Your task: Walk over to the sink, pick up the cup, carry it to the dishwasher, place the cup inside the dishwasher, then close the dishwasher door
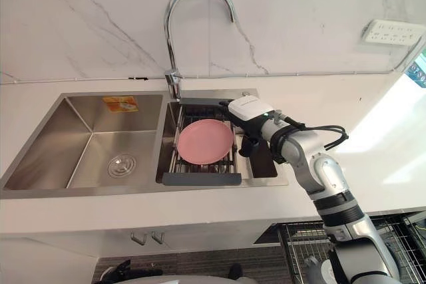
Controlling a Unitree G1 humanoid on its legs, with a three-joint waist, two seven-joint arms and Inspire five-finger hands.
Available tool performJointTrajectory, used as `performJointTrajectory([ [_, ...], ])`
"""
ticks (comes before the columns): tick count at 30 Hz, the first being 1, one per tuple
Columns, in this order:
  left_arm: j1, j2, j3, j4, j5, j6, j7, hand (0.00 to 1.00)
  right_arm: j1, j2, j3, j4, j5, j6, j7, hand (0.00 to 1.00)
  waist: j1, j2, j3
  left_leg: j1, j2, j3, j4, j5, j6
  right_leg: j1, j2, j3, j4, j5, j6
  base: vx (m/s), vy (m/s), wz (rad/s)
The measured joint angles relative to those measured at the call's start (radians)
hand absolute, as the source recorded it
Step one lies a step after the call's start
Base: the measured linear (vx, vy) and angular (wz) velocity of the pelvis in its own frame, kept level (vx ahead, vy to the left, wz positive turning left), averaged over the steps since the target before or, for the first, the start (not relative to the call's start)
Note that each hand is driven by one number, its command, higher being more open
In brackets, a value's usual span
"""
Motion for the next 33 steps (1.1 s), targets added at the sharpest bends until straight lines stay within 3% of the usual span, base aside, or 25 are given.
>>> performJointTrajectory([
  [11,0.004,0.001,-0.001,0.0,-0.001,-0.015,0.029,1.0,-0.017,0.043,0.086,0.132,0.006,0.048,-0.038,1.0,0.006,-0.014,0.015,0.005,-0.001,-0.009,-0.023,0.021,-0.006,-0.002,0.0,-0.012,0.0,0.0,0.001,-0.03,0.015,0.02],
  [23,0.01,-0.001,-0.007,0.003,-0.003,-0.017,0.058,1.0,-0.017,0.094,0.096,0.147,0.026,0.137,-0.093,1.0,-0.009,-0.017,0.017,0.016,0.0,-0.006,-0.029,0.023,-0.007,0.005,0.0,-0.01,0.0,-0.001,0.002,0.0,0.032,-0.01],
  [33,0.008,0.0,-0.017,0.003,-0.009,-0.018,0.065,1.0,-0.019,0.134,0.097,0.202,0.041,0.17,-0.175,1.0,-0.008,-0.02,0.018,0.02,0.006,-0.012,-0.031,0.026,-0.013,0.01,0.005,-0.022,0.0,-0.013,0.002,0.0,0.003,0.01],
])
